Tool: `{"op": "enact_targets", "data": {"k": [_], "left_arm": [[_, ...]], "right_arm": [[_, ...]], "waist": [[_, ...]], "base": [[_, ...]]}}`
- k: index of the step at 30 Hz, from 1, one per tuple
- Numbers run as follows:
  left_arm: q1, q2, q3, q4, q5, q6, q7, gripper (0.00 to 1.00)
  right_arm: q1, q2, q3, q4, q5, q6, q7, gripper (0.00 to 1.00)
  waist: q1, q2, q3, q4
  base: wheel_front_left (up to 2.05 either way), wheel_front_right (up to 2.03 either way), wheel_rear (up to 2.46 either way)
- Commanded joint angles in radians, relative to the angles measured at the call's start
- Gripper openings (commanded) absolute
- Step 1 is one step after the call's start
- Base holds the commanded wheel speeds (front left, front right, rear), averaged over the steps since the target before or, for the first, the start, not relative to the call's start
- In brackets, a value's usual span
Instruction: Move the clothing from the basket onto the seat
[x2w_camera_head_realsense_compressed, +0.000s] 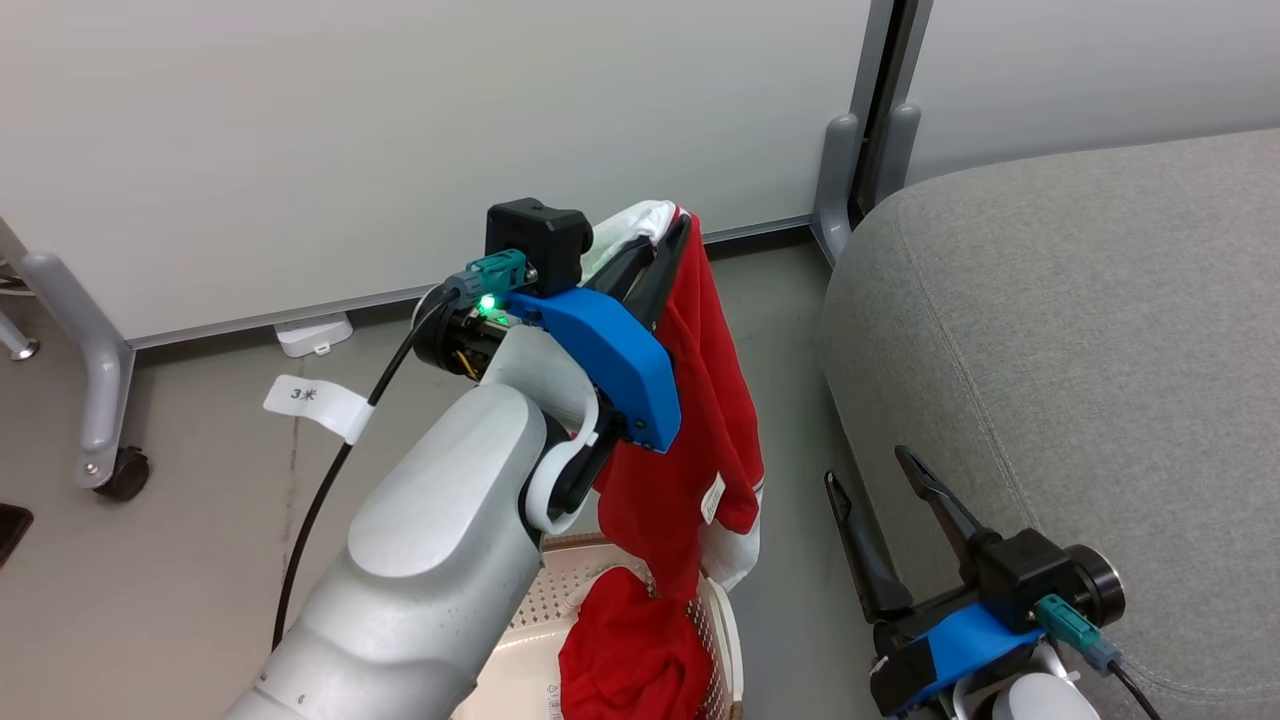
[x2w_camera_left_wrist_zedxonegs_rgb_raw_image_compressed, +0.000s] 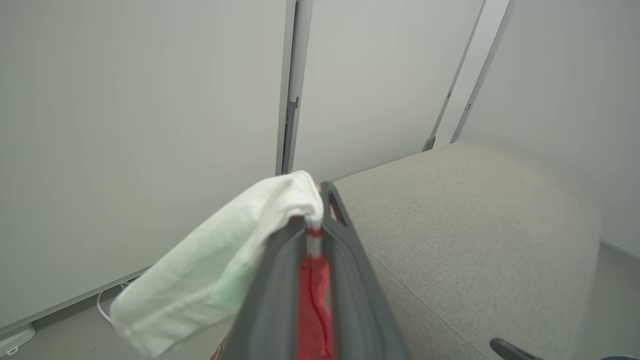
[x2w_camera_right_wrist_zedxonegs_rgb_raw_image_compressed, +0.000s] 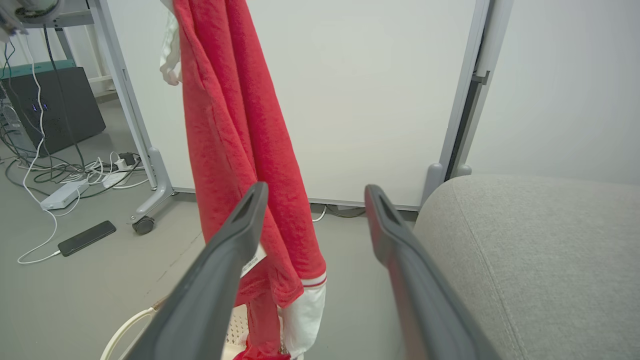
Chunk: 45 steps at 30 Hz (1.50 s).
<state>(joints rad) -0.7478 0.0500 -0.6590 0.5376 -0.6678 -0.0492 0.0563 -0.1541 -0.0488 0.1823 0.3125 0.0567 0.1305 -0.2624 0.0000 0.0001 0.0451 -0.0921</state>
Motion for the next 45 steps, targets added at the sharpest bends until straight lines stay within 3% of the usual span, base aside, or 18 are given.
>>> {"op": "enact_targets", "data": {"k": [1,20,35,45], "left_arm": [[-0.019,0.001,-0.003,-0.007,-0.004,0.005,0.001,0.00],[-0.024,0.001,-0.054,-0.017,-0.036,0.022,-0.011,0.00],[-0.041,0.001,-0.105,-0.034,-0.071,0.029,-0.015,0.00],[-0.050,0.001,-0.134,-0.032,-0.090,0.032,-0.023,0.00]], "right_arm": [[0.013,-0.003,0.003,0.002,0.008,0.000,-0.004,1.00],[-0.110,-0.003,0.122,0.047,0.065,0.000,0.039,1.00],[-0.374,-0.003,0.263,0.330,0.206,0.000,0.101,1.00],[-0.488,-0.003,0.363,0.488,0.319,0.000,0.066,1.00]], "waist": [[0.0000,-0.0001,-0.001,-0.001],[0.0000,-0.0001,0.012,-0.005],[0.0000,-0.0001,0.023,0.016],[0.0000,-0.0001,0.021,0.025]], "base": [[0.00,0.00,0.00],[0.00,0.00,0.00],[0.00,0.00,0.00],[0.00,0.00,0.00]]}}
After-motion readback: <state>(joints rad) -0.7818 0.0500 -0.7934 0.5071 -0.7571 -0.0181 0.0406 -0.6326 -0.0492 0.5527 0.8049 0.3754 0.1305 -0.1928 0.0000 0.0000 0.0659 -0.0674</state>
